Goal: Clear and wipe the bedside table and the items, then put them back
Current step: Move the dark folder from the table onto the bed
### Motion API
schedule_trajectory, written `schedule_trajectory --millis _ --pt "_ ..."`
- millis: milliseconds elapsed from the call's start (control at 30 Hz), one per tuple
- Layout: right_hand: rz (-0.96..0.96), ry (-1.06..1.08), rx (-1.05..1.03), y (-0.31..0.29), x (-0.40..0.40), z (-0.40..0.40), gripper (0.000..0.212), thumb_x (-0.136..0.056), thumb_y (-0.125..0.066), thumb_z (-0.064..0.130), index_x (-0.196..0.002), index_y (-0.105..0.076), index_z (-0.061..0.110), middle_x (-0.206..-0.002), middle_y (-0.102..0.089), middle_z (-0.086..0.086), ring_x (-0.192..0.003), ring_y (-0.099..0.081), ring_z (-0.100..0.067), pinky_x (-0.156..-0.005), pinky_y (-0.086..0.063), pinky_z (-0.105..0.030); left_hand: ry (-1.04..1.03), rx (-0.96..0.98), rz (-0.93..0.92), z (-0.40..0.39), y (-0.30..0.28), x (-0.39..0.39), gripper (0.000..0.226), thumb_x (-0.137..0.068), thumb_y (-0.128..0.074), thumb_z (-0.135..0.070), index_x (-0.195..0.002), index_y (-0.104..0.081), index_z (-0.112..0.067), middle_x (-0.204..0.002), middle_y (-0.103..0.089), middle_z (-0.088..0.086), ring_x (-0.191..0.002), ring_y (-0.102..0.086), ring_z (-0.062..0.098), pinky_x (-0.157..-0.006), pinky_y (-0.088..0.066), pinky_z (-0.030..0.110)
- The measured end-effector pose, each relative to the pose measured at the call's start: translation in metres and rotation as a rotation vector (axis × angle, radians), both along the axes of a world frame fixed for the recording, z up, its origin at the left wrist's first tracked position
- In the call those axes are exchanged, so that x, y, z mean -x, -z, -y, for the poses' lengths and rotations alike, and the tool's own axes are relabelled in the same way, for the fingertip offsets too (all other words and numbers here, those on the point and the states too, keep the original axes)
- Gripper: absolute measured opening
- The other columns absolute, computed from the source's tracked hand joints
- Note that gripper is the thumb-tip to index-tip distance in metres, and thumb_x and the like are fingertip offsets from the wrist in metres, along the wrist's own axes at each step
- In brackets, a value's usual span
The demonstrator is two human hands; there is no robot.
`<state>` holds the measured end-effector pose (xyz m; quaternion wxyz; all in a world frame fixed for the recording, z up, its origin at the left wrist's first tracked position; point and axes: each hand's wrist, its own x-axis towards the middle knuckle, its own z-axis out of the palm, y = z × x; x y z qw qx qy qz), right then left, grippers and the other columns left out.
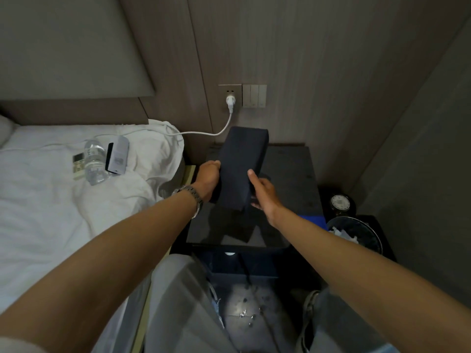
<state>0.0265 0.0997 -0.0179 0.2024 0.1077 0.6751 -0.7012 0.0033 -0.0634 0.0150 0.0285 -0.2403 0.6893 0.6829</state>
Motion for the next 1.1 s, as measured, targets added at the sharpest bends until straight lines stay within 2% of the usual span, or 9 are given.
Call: schedule_trajectory --millis 100,200,433,500,633,733,867,967,1100 --pt "-0.025 0.035 0.045 -0.008 -0.002 0.000 0.053 -0.081 -0.073 0.053 -0.120 -0.057 0.021 -0.111 -0.068 0.003 -0.094 -0.065 -0.012 -0.073 -0.054 -0.028 0.035 0.028 -0.009 -0.015 -0.002 -0.003 0.026 -0.102 -0.040 -0.019 -0.095 -0.064 -0.010 -0.097 -0.069 0.012 -0.083 -0.065 0.023 -0.072 -0.054 0.033" --pt "-0.052 0.118 0.007 0.000 0.000 0.001 0.063 -0.078 -0.078 0.050 -0.128 -0.058 0.017 -0.118 -0.068 -0.001 -0.099 -0.067 -0.017 -0.087 -0.058 -0.039 0.096 0.112 -0.014 -0.023 0.002 -0.007 0.033 -0.104 -0.039 -0.029 -0.113 -0.062 -0.007 -0.114 -0.067 0.014 -0.101 -0.065 0.026 -0.093 -0.053 0.044" --pt "-0.071 0.112 0.041 0.016 0.001 -0.004 0.057 -0.083 -0.075 0.045 -0.130 -0.057 0.017 -0.119 -0.068 -0.002 -0.102 -0.067 -0.018 -0.087 -0.058 -0.035 0.066 0.391 0.113 -0.012 0.032 -0.007 0.050 -0.079 -0.062 -0.062 -0.115 -0.056 -0.027 -0.121 -0.049 -0.007 -0.114 -0.047 0.018 -0.100 -0.046 0.046" --pt "-0.051 0.088 0.054 0.018 0.004 -0.006 0.056 -0.082 -0.077 0.045 -0.127 -0.060 0.016 -0.117 -0.070 -0.003 -0.100 -0.070 -0.019 -0.087 -0.059 -0.038 0.094 0.223 0.179 -0.007 0.037 -0.003 0.057 -0.079 -0.067 -0.066 -0.112 -0.063 -0.020 -0.125 -0.059 -0.001 -0.113 -0.057 0.018 -0.099 -0.050 0.046" --pt "0.018 0.009 0.125 0.015 0.010 -0.006 0.045 -0.086 -0.074 0.042 -0.119 -0.063 0.014 -0.112 -0.073 -0.005 -0.099 -0.072 -0.022 -0.082 -0.060 -0.037 0.158 0.021 0.051 -0.003 0.028 -0.012 0.030 -0.095 -0.062 -0.039 -0.101 -0.072 -0.011 -0.111 -0.071 0.007 -0.100 -0.069 0.021 -0.084 -0.056 0.031" --pt "-0.027 -0.023 -0.065 0.017 0.020 0.004 0.051 -0.087 -0.071 0.044 -0.128 -0.052 0.020 -0.127 -0.064 -0.006 -0.109 -0.065 -0.022 -0.093 -0.056 -0.042 0.135 0.194 -0.084 0.000 0.026 -0.017 0.030 -0.098 -0.059 -0.037 -0.103 -0.070 -0.009 -0.101 -0.071 0.003 -0.093 -0.068 0.019 -0.070 -0.052 0.022" --pt "-0.195 -0.014 -0.364 0.008 0.026 0.024 0.076 -0.085 -0.063 0.057 -0.148 -0.034 0.027 -0.149 -0.043 -0.006 -0.130 -0.050 -0.028 -0.107 -0.045 -0.049 0.087 0.659 -0.230 0.004 0.026 -0.019 0.025 -0.094 -0.058 -0.046 -0.080 -0.058 -0.024 -0.078 -0.065 -0.006 -0.076 -0.063 0.014 -0.064 -0.045 0.029" --pt "-0.185 -0.039 -0.299 -0.004 0.033 0.040 0.088 -0.081 -0.049 0.077 -0.151 -0.035 0.025 -0.154 -0.039 -0.004 -0.137 -0.043 -0.028 -0.112 -0.038 -0.047 0.012 0.814 -0.316 -0.003 0.021 -0.025 0.026 -0.095 -0.055 -0.048 -0.089 -0.061 -0.023 -0.080 -0.067 -0.007 -0.072 -0.063 0.011 -0.064 -0.050 0.031" --pt "-0.056 -0.054 -0.089 -0.009 0.045 0.057 0.104 -0.059 -0.052 0.091 -0.137 -0.051 0.022 -0.130 -0.063 -0.003 -0.116 -0.060 -0.024 -0.103 -0.046 -0.048 0.058 0.879 -0.407 -0.007 0.016 -0.027 0.020 -0.095 -0.054 -0.045 -0.092 -0.061 -0.027 -0.080 -0.064 -0.010 -0.070 -0.061 0.006 -0.064 -0.053 0.033"
